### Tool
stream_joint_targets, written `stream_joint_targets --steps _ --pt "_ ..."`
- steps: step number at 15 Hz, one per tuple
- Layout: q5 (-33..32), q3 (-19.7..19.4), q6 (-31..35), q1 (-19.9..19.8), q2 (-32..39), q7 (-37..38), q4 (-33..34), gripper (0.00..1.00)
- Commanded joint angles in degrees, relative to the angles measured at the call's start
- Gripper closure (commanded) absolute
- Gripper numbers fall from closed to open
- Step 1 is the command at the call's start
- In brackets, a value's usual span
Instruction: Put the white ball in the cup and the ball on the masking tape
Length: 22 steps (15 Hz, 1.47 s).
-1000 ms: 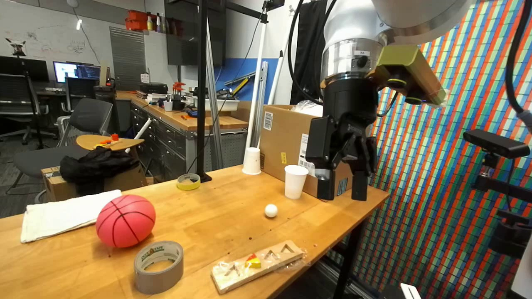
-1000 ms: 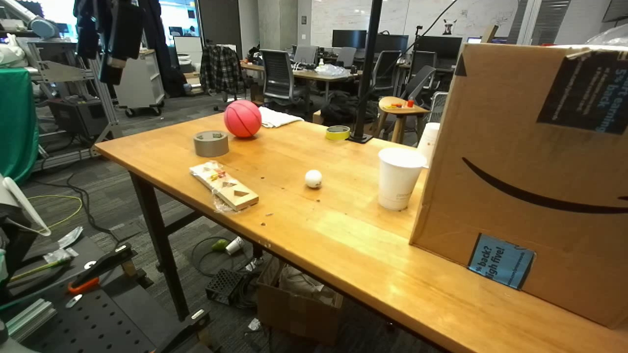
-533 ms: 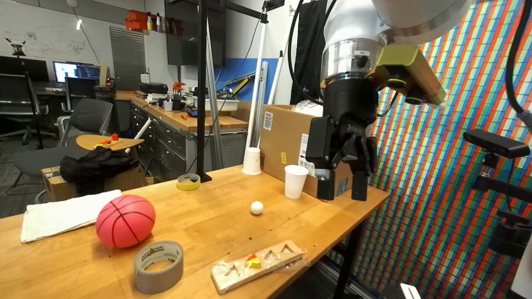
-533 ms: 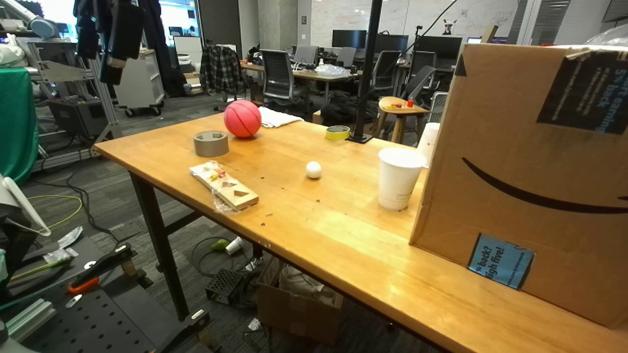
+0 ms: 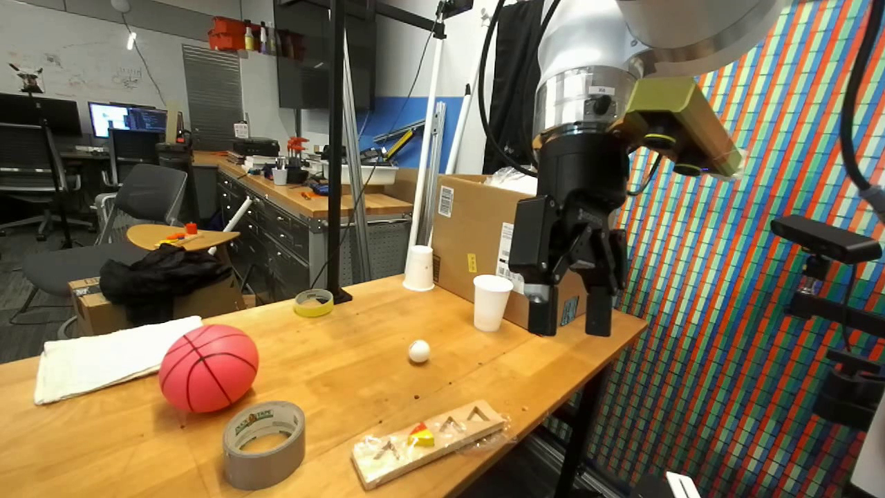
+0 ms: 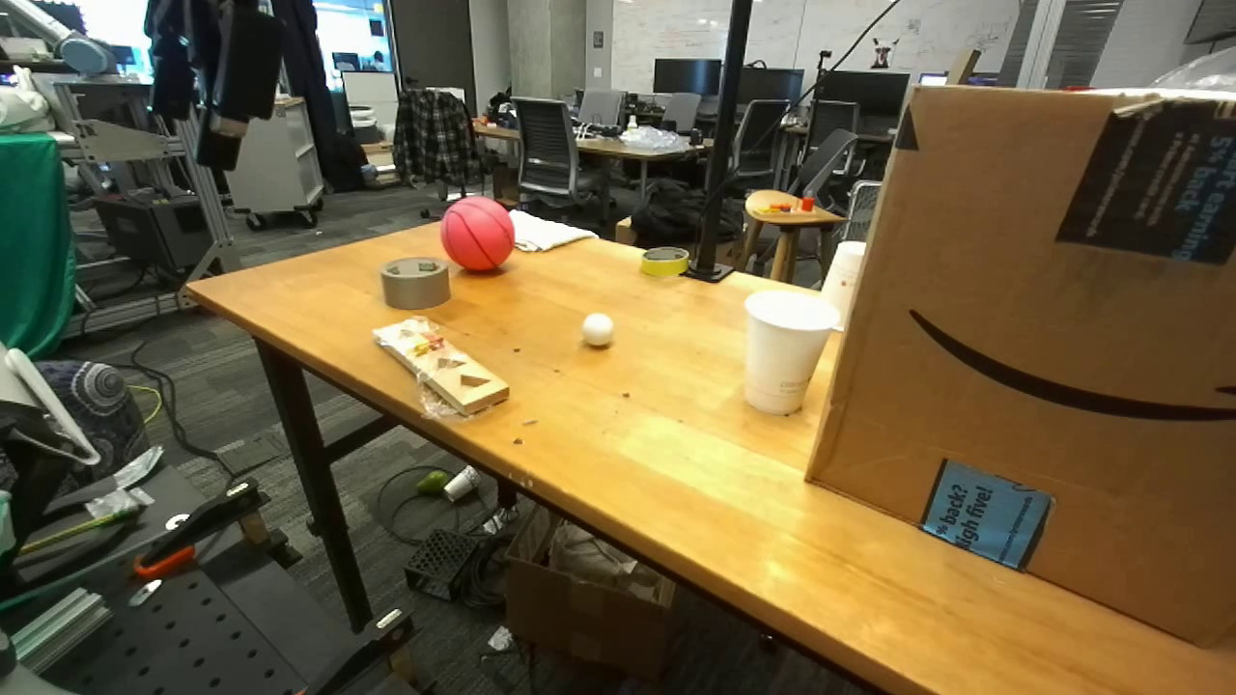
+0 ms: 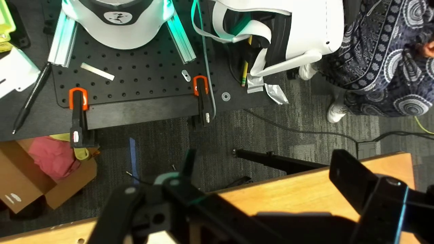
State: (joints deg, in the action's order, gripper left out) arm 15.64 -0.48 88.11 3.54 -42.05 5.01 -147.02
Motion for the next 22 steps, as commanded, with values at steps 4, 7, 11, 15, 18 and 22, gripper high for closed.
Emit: stream_joint_targets --steps 4,7,11,15,18,22 --pt "1.9 0.0 6.61 0.12 5.0 -6.89 2.13 0.0" --pt "2.2 -0.5 15.47 0.42 9.94 -11.03 3.68 0.0" --pt "0.61 -0.6 28.31 0.33 17.61 -14.59 6.58 0.0" --pt "-3.25 0.57 42.03 0.28 24.35 -16.76 9.25 0.0" --pt "-9.55 1.38 51.47 -0.51 28.28 -16.08 9.75 0.0" --pt "-19.9 1.37 63.48 -3.02 33.43 -11.74 9.71 0.0"
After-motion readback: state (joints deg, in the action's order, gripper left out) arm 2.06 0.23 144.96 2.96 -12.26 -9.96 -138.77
